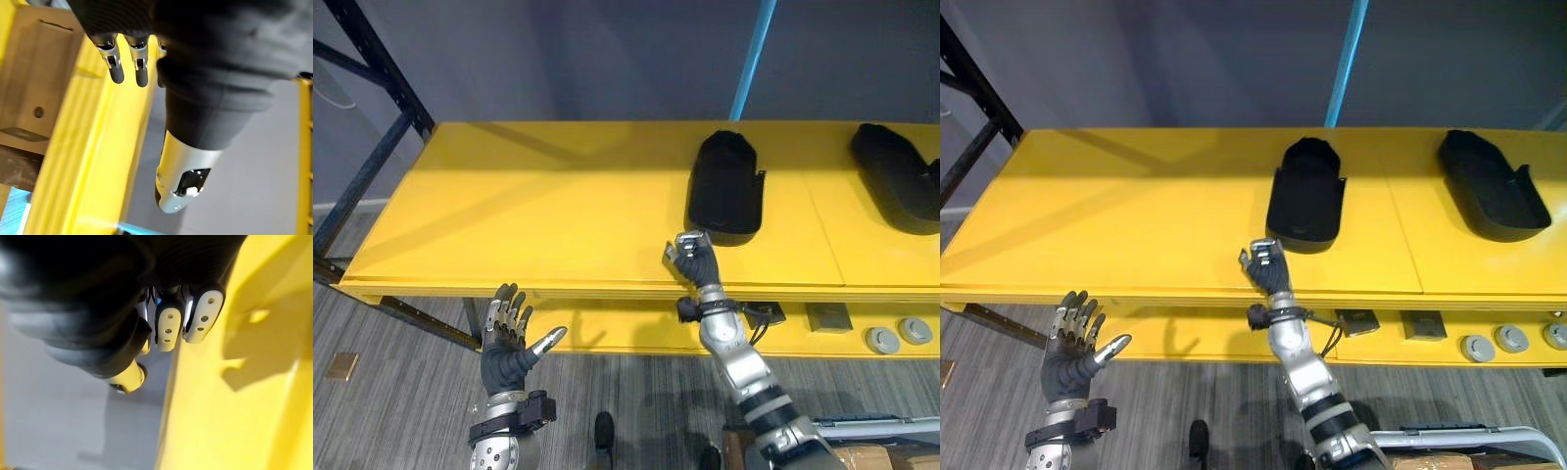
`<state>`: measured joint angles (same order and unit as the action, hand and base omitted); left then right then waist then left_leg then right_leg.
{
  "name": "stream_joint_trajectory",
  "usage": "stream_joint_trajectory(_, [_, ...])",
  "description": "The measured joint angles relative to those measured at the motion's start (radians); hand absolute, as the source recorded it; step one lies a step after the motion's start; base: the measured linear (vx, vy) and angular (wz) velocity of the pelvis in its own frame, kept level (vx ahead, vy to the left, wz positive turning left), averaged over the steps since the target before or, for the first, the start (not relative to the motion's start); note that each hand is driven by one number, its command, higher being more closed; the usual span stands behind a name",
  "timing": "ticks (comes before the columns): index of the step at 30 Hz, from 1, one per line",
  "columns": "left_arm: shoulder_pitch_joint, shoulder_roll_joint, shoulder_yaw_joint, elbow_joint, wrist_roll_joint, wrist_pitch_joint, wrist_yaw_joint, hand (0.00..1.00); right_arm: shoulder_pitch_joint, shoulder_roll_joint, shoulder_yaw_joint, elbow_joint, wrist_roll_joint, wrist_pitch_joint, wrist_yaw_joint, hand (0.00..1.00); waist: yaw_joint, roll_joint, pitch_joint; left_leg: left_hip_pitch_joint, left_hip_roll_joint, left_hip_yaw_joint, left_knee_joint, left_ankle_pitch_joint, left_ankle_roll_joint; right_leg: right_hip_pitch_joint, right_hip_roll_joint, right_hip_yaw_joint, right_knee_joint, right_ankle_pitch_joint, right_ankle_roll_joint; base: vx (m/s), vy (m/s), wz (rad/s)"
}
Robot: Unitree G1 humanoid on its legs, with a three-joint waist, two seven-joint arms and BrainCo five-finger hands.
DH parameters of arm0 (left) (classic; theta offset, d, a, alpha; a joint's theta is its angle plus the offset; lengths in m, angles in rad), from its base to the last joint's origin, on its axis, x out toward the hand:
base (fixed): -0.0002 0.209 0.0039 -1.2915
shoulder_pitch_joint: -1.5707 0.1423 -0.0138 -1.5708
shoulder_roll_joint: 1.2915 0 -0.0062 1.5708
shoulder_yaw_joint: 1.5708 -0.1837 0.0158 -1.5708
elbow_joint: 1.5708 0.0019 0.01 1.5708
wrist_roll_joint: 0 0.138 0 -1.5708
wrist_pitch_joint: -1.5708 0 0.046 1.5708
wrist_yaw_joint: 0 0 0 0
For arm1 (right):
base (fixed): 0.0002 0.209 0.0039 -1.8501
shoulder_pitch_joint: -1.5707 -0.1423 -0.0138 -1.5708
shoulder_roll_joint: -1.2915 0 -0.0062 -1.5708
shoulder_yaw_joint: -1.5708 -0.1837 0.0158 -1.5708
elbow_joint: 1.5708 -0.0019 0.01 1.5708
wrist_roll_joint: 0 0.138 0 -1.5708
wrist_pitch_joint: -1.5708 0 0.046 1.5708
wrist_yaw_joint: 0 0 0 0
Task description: Walk over and take plastic housings, then place them on the shelf
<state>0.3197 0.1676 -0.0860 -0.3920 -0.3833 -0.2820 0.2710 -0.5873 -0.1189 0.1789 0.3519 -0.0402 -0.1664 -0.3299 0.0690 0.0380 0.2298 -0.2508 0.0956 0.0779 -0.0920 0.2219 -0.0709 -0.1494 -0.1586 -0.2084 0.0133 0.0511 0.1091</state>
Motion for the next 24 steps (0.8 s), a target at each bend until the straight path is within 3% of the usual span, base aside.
stream_joint_trajectory(9, [-0.01,-0.016,0.002,-0.001,-0.029,-0.001,-0.018,0.0,-0.144,-0.072,-0.101,0.094,0.0,0.007,-0.092,1.0,-0.003,0.025,0.061,-0.007,-0.008,-0.002,0.003,0.003,0.003,-0.005,-0.007,-0.003,-0.002,0.005,0.007,0.02,0.009,0.01])
stream_joint_trajectory(14, [-0.012,-0.032,0.001,-0.002,-0.03,-0.001,-0.023,0.0,-0.164,-0.083,-0.125,0.101,-0.001,0.013,-0.105,1.0,-0.006,0.04,0.076,-0.006,-0.006,-0.005,0.0,0.004,0.003,-0.008,-0.006,-0.002,0.001,0.003,0.005,0.0,0.0,0.0])
stream_joint_trajectory(21, [-0.024,-0.037,0.0,-0.002,-0.029,-0.001,-0.023,0.0,-0.14,-0.067,-0.135,0.05,0.0,0.011,-0.108,1.0,-0.006,0.037,0.093,-0.006,-0.008,-0.001,-0.001,0.005,0.004,-0.008,-0.008,-0.002,0.001,0.001,0.002,0.0,0.0,0.0])
stream_joint_trajectory(22, [-0.034,-0.041,-0.001,-0.002,-0.028,-0.001,-0.023,0.0,-0.054,-0.043,-0.129,-0.056,0.0,0.012,-0.1,0.0,-0.006,0.036,0.094,-0.006,-0.008,-0.001,0.0,0.005,0.004,-0.007,-0.008,-0.002,-0.001,0.001,0.002,0.0,0.0,0.0])
stream_joint_trajectory(24, [-0.041,-0.041,0.0,-0.002,-0.025,-0.001,-0.021,0.0,0.036,-0.024,-0.113,-0.168,0.0,0.008,-0.092,0.0,-0.011,0.033,0.096,-0.005,-0.008,0.001,0.0,0.005,0.003,-0.006,-0.007,-0.002,-0.001,0.002,0.003,0.04,0.012,-0.01])
